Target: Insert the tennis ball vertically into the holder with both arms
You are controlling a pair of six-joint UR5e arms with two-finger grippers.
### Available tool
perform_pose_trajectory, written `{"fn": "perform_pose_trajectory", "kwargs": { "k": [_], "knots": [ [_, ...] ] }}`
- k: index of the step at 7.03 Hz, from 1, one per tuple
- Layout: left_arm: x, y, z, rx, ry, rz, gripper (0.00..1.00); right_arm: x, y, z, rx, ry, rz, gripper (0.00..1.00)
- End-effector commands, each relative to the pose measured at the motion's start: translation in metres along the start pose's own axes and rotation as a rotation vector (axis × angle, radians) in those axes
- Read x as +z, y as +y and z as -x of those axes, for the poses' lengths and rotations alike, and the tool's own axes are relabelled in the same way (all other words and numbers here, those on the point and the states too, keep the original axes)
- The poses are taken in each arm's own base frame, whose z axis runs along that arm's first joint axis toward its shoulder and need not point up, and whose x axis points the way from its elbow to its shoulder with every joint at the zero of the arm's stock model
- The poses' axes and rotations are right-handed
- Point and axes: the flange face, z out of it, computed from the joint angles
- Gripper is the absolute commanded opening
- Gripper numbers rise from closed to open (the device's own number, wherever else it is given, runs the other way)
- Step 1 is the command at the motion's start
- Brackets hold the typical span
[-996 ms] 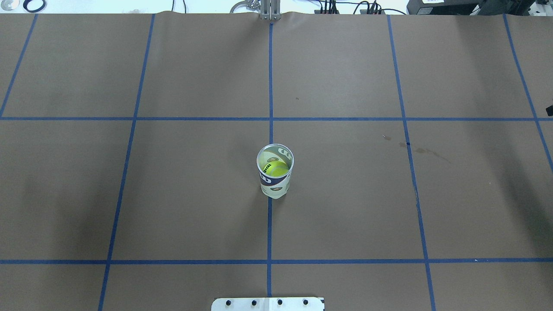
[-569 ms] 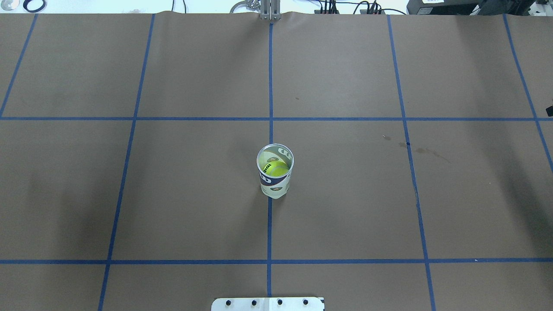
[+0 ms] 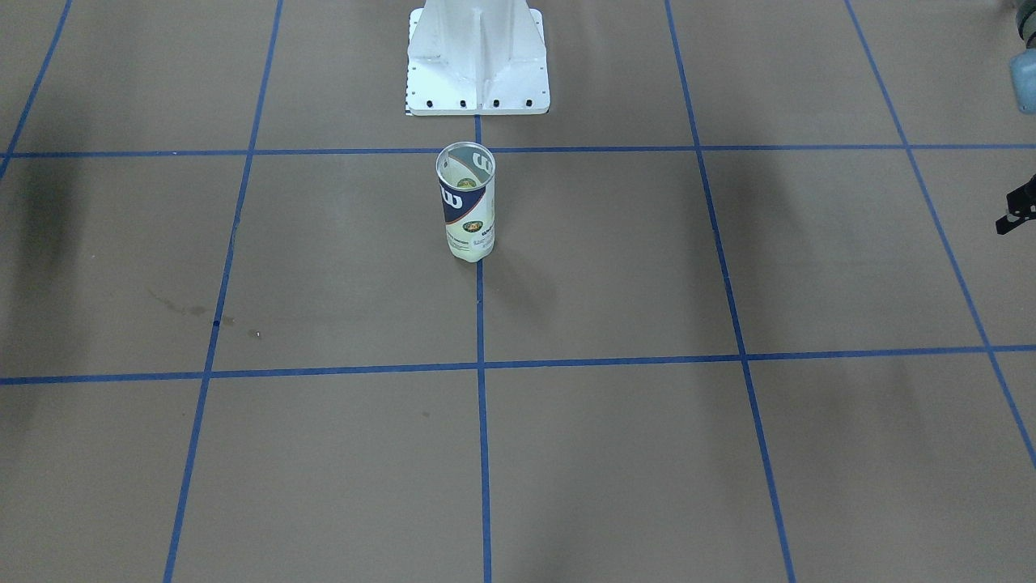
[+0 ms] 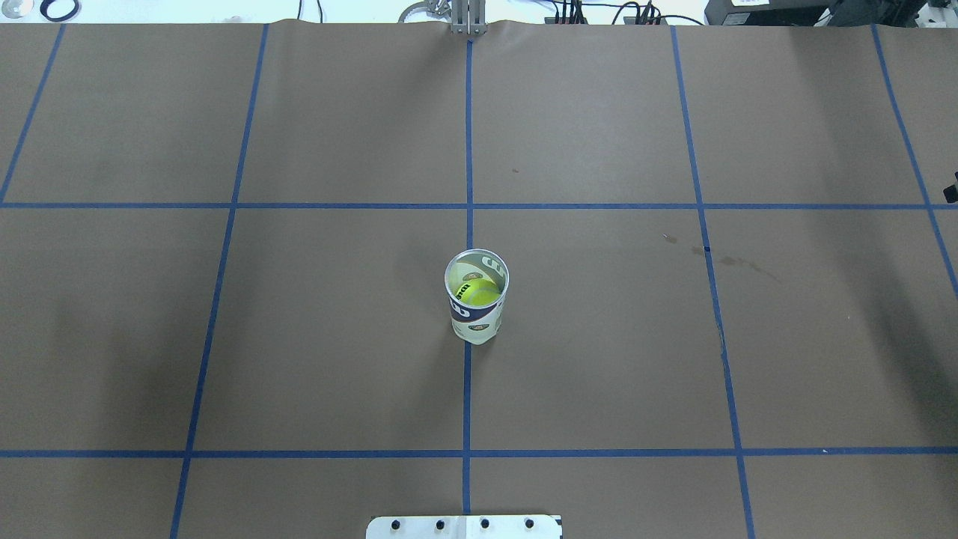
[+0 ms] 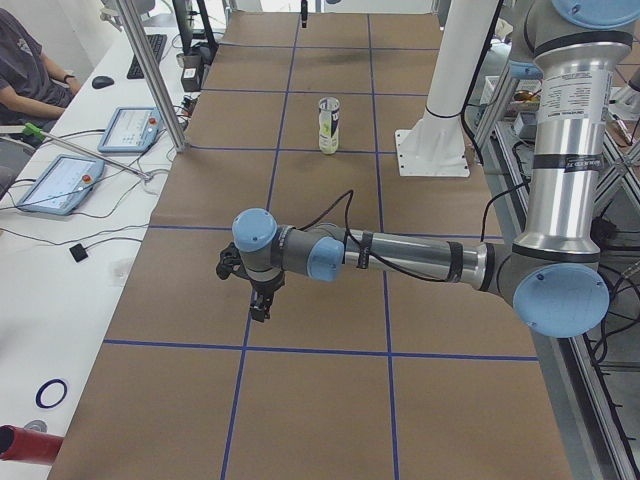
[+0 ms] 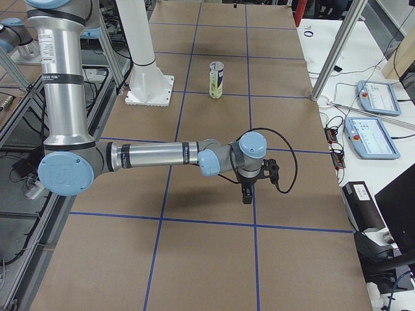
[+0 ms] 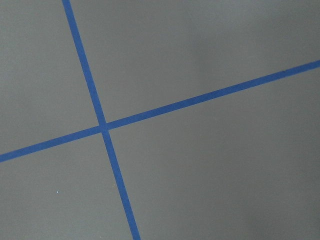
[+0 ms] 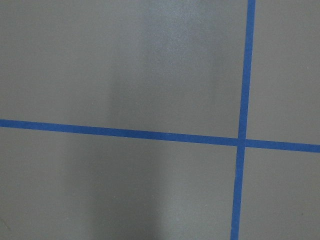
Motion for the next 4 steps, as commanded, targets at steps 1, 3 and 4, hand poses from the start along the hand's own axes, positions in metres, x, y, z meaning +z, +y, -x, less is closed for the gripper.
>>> {"fn": "perform_pose_trajectory", "kwargs": {
  "k": [1, 3, 4],
  "knots": [
    [-0.0009, 0.0002, 0.0002, 0.000, -0.001, -0.002, 1.00, 0.0082, 0.0015, -0.0080, 0.012, 0.005, 0.016, 0.99],
    [-0.0011, 0.0021, -0.0004, 0.000, 0.000, -0.002, 1.00, 0.0069, 0.0020, -0.0079, 0.011, 0.003, 0.013, 0.99],
    [-0.0013, 0.0059, -0.0006, 0.003, -0.001, -0.003, 1.00, 0.0067, 0.0014, -0.0074, 0.012, 0.001, 0.015, 0.99]
  ]
}}
